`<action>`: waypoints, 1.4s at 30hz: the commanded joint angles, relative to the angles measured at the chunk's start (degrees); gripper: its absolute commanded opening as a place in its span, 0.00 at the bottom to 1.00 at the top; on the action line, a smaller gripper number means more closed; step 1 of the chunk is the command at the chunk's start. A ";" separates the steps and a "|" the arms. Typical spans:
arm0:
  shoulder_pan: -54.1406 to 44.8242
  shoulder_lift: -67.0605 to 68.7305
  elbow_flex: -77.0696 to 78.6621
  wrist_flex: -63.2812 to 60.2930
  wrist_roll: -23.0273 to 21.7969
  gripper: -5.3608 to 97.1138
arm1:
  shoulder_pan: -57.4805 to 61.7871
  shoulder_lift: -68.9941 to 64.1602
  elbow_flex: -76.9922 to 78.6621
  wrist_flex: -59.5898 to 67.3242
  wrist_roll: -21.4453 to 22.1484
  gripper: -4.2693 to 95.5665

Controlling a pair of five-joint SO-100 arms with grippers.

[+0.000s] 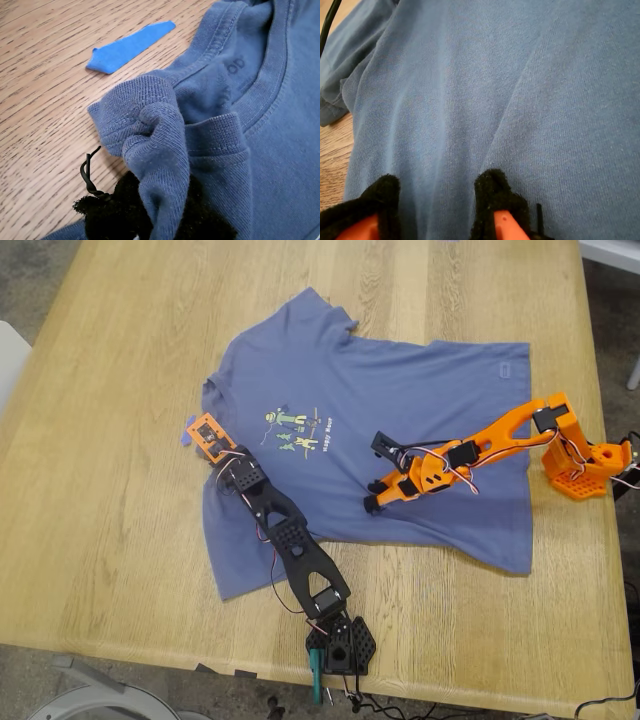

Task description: Fold a T-shirt

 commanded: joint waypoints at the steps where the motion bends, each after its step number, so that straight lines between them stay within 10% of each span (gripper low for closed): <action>1: 4.31 2.29 1.05 0.97 -0.70 0.06 | -4.57 0.00 -1.41 3.87 0.09 0.30; 27: 5.71 10.20 3.43 3.87 -0.70 0.06 | -4.57 -5.45 -19.78 53.96 -6.86 0.25; 42: 5.80 16.00 9.76 3.52 -0.70 0.06 | 1.41 -7.47 -20.04 57.30 -9.23 0.07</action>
